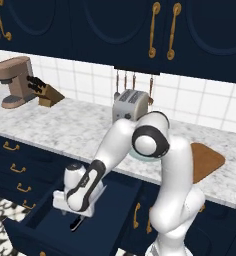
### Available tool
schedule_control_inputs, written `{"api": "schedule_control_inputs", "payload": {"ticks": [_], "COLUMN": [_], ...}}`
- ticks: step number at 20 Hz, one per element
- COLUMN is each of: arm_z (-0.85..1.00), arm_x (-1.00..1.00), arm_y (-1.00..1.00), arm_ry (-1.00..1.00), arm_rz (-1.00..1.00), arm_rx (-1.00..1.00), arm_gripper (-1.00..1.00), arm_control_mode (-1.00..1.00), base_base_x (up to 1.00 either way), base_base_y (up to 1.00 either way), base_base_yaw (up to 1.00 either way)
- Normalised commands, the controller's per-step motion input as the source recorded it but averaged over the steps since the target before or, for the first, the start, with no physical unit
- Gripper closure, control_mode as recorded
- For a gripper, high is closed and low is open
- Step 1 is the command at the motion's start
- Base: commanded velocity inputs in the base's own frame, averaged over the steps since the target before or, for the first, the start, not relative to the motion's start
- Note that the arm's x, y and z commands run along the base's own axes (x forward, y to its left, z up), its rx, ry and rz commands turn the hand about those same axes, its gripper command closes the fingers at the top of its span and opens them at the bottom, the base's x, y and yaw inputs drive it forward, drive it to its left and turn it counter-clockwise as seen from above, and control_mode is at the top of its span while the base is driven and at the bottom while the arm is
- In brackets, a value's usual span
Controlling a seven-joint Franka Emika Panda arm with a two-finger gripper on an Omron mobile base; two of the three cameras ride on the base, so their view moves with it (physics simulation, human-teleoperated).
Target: Pick up the knife from the drawer and place it on the cutting board. Then place the meat from the plate to the cutting board.
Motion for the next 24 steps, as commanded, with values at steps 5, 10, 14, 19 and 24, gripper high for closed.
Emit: {"api": "schedule_control_inputs", "payload": {"ticks": [5,10,14,19,24], "arm_z": [-0.34,-0.29,-0.27,-0.34,-0.14], "arm_x": [0.02,0.15,0.18,0.03,0.00], "arm_y": [0.00,0.00,0.16,0.36,0.29], "arm_ry": [0.06,0.07,0.13,0.11,0.00], "arm_rz": [0.00,0.00,0.00,0.00,0.00], "arm_rx": [0.00,0.00,-0.06,-0.09,-0.01], "arm_gripper": [-1.00,-1.00,-1.00,1.00,1.00], "arm_control_mode": [-1.00,-1.00,-1.00,-1.00,-1.00], "base_base_x": [0.00,0.00,0.00,0.00,0.00], "base_base_y": [0.00,0.00,0.00,0.00,0.00], "base_base_yaw": [0.00,0.00,0.00,0.00,0.00]}}
